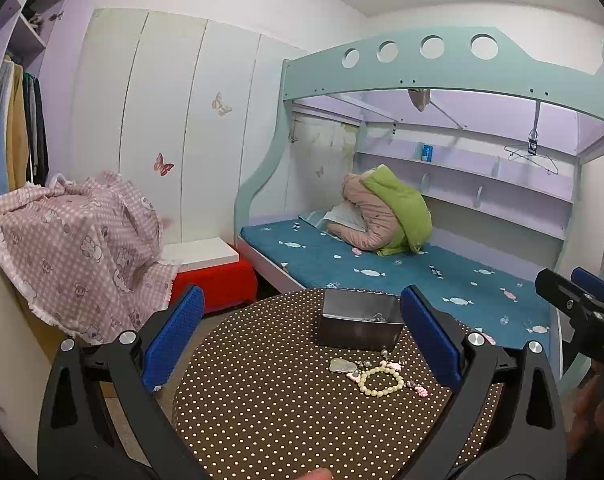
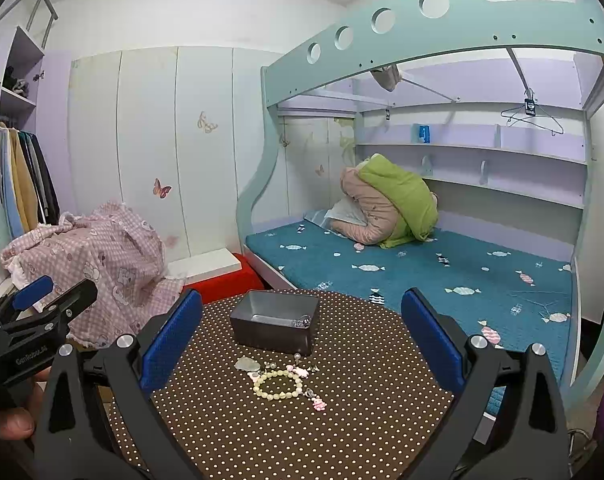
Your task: Organize jewelry
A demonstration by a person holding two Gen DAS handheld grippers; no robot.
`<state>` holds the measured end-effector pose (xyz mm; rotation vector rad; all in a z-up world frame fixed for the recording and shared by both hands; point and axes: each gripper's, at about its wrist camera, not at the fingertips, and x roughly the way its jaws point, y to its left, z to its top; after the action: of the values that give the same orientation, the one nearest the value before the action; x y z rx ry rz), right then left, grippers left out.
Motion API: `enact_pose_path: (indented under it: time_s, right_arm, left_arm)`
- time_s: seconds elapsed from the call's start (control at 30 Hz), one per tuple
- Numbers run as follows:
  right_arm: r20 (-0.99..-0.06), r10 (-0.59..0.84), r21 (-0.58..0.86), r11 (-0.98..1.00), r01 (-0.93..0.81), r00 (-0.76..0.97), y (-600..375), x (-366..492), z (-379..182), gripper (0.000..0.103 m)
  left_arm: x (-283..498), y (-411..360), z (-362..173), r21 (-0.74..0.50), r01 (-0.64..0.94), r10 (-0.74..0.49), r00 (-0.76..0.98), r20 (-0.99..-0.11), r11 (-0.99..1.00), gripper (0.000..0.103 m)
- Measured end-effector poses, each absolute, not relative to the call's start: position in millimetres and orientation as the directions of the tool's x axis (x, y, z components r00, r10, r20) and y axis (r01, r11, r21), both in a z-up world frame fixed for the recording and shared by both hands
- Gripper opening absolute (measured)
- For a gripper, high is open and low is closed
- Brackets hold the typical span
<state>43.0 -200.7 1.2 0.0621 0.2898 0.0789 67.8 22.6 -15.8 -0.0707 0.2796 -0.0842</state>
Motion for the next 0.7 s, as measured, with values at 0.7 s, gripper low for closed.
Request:
enact_pose_path:
  time_s: [0.7]
  right_arm:
    - [-0.595, 0.071, 0.037, 0.997, -0.060, 0.801, -224.9, 116.6, -104.9, 0.096]
  left_arm:
    - [105.7, 21.0, -76.7, -0.069, 0.052, -0.076, 0.907, -0.414, 0.996, 0.098]
